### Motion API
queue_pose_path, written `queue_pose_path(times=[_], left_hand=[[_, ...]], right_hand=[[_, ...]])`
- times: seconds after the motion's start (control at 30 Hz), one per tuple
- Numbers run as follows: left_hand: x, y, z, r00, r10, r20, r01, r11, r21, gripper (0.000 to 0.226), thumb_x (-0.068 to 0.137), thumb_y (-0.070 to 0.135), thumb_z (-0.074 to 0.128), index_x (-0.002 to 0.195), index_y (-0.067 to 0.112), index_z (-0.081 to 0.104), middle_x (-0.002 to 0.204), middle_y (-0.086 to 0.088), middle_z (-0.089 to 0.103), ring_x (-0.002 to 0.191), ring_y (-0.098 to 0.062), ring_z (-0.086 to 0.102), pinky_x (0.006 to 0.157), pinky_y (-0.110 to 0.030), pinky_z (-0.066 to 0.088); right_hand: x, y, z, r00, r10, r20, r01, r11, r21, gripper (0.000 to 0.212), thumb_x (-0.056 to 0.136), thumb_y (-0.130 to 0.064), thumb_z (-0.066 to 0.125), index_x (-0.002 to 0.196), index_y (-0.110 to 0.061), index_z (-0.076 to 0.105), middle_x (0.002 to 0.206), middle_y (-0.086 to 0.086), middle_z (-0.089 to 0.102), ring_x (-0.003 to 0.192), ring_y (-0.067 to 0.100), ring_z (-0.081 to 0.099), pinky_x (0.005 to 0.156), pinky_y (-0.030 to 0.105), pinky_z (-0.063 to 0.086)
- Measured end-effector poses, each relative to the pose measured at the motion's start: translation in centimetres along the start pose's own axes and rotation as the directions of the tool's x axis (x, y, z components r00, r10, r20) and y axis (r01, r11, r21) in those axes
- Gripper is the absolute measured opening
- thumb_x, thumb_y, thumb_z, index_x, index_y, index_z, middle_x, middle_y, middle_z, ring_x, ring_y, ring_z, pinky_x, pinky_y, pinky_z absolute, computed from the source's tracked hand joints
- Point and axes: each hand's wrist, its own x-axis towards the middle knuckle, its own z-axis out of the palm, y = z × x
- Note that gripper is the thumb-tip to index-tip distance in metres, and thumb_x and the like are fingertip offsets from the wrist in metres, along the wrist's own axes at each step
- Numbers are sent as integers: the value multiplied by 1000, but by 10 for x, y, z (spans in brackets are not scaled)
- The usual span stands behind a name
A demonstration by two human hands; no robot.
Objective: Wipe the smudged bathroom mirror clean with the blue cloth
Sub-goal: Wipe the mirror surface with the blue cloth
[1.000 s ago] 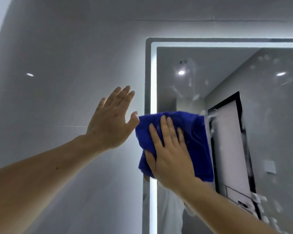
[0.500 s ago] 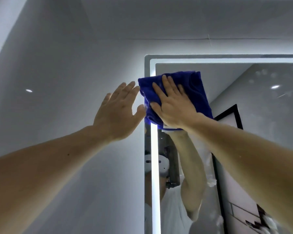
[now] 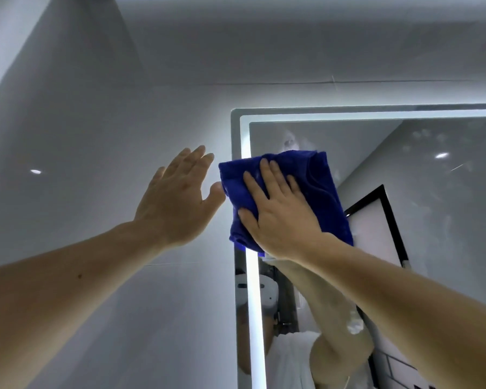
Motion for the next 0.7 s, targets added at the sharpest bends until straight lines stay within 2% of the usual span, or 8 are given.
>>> queue_pose_path(times=[0.07, 0.17, 0.3, 0.47, 0.57, 0.7], left_hand=[[1, -1, -1, 1000, 18, 2, -18, 1000, -2, 61, 99, 49, 20, 155, 25, 18, 163, 7, 12, 151, -12, 7, 121, -40, 10], [8, -4, 1, 999, 47, -11, -47, 999, 9, 59, 101, 47, 26, 155, 25, 18, 163, 7, 12, 150, -12, 7, 121, -40, 10], [24, -5, 8, 998, 42, -50, -41, 999, 19, 60, 100, 51, 25, 154, 26, 20, 163, 7, 14, 150, -12, 8, 120, -41, 10], [33, 5, 8, 997, 42, -65, -44, 999, -20, 75, 87, 57, 17, 154, 26, 21, 163, 7, 14, 150, -11, 7, 120, -40, 10], [30, 7, 10, 998, 44, -42, -43, 999, 5, 72, 89, 57, 17, 155, 27, 19, 163, 8, 12, 150, -11, 6, 122, -41, 10], [26, 2, 8, 998, 51, -48, -49, 998, 38, 59, 100, 51, 27, 155, 29, 17, 164, 9, 9, 151, -11, 4, 122, -42, 8]], right_hand=[[2, 8, -2, 999, -26, 32, 27, 999, -28, 70, 93, -55, -3, 155, -22, -1, 163, 8, -9, 150, 25, -8, 114, 40, -10], [53, 18, -14, 999, -26, 28, 26, 1000, -8, 64, 99, -51, 9, 156, -22, -1, 163, 8, -10, 150, 24, -9, 117, 42, -5], [126, 25, -31, 996, 60, 68, -63, 997, 41, 64, 100, -50, 15, 156, -22, 0, 163, 10, -11, 150, 25, -10, 118, 44, -4], [133, 29, -27, 997, 82, 5, -82, 996, 42, 63, 101, -49, 15, 156, -23, 1, 163, 8, -8, 150, 23, -8, 119, 42, -3], [136, 41, -35, 980, 199, 13, -199, 978, 57, 63, 101, -47, 14, 156, -22, -1, 163, 9, -9, 150, 25, -8, 119, 45, -2], [139, 61, -44, 927, 372, 46, -374, 925, 64, 64, 100, -48, 13, 156, -21, 0, 163, 11, -8, 150, 28, -8, 120, 48, -2]])
